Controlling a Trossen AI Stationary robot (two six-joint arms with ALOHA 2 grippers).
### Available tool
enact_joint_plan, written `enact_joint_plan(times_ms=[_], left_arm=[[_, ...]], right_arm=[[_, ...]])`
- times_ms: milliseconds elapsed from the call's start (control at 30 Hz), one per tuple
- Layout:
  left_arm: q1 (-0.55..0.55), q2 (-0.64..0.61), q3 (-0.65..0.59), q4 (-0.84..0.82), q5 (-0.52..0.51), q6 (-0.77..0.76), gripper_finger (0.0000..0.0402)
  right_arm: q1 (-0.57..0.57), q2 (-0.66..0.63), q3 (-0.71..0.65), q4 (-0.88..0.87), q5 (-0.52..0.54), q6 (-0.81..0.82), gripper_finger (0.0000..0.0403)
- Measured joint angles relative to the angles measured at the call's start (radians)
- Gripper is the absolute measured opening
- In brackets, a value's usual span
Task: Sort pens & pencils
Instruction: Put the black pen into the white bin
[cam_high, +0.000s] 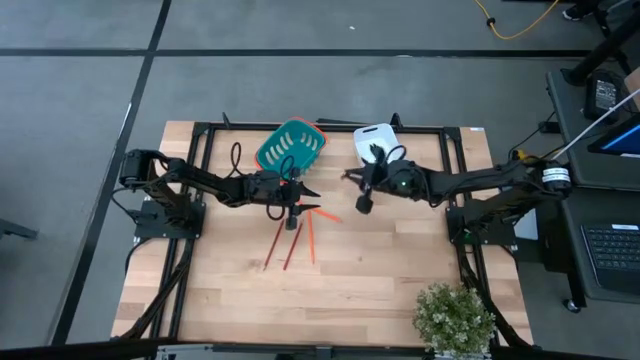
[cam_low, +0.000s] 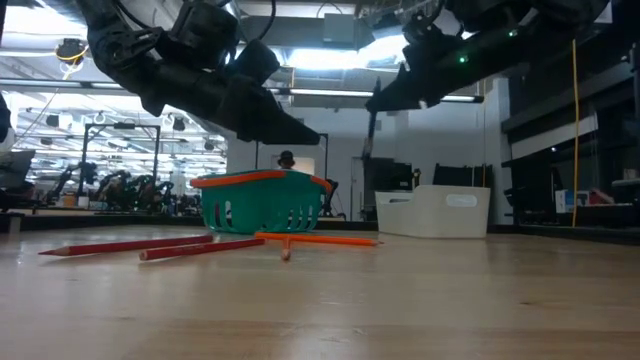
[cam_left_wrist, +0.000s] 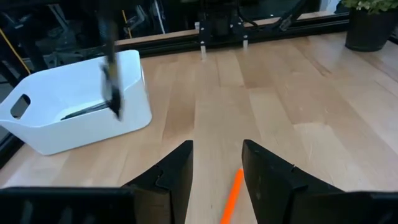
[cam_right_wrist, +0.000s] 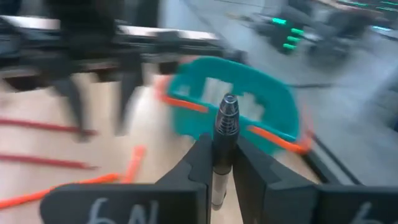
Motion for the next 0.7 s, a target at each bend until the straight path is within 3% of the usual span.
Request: enact_joint_plan(times_ms=[133,400,700], left_arm=[[0.000,0.000,0.000,-0.003,0.000,0.000,0.0131],[0.000,0.000,0.000,-0.003,0.000,0.001,0.0131],[0.000,0.000,0.000,-0.003,0.000,0.001,0.0131]], right_arm=[[0.000,-0.025,0.000,-0.024,0.109,0.019,0.0042],[0.002,-0.025,0.000,-0.154,0.466,0.125,0.0042],[0.006,-0.025,0.000,-0.170,0.524,0.171,0.0042]])
